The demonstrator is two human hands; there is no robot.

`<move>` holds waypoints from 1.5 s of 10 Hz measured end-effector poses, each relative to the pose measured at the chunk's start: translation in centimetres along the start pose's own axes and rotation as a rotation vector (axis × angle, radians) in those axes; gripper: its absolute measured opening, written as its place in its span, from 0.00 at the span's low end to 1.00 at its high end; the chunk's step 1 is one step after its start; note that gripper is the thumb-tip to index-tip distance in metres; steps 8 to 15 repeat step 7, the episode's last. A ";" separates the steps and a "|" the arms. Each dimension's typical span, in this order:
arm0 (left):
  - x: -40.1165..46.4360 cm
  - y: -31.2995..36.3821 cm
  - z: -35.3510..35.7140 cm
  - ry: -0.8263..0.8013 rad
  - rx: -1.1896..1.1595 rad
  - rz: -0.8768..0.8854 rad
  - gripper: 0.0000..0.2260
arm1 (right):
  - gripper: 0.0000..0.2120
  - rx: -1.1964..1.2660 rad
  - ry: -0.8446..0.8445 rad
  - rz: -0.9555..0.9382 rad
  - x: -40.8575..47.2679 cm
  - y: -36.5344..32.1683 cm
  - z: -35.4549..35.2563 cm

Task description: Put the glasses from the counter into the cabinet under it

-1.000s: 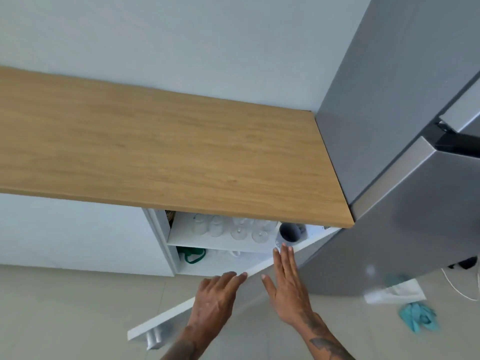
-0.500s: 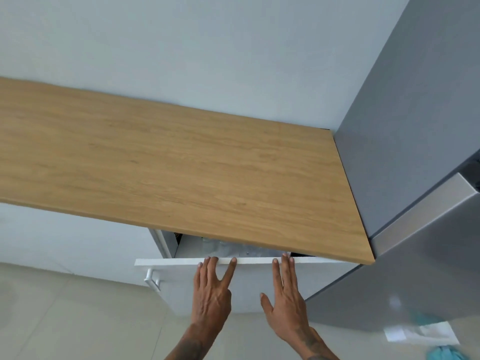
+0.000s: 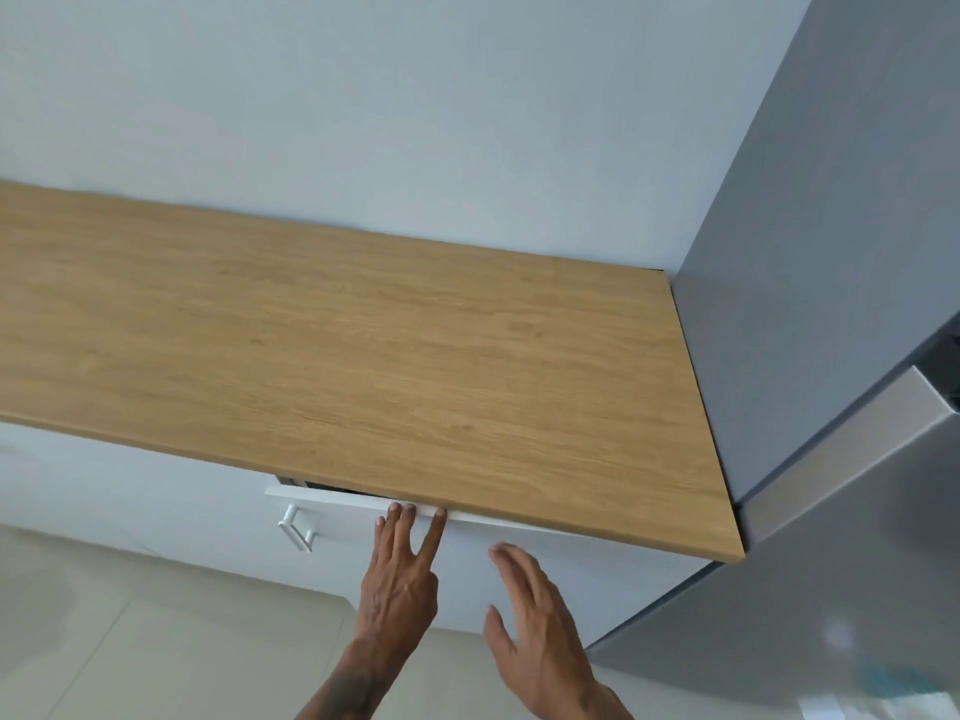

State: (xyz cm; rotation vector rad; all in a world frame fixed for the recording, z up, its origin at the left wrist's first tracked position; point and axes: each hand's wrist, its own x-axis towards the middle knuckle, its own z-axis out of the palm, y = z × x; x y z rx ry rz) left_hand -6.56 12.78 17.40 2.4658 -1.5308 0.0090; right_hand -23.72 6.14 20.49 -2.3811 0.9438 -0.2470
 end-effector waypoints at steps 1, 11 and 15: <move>0.0 0.2 0.2 0.000 -0.015 -0.007 0.39 | 0.21 -0.009 0.119 -0.087 2.4 -0.9 -2.0; 12.0 -8.3 -5.4 0.086 -0.107 0.209 0.21 | 0.22 -0.332 0.170 0.192 18.0 -0.7 -2.3; 12.0 -8.3 -5.4 0.086 -0.107 0.209 0.21 | 0.22 -0.332 0.170 0.192 18.0 -0.7 -2.3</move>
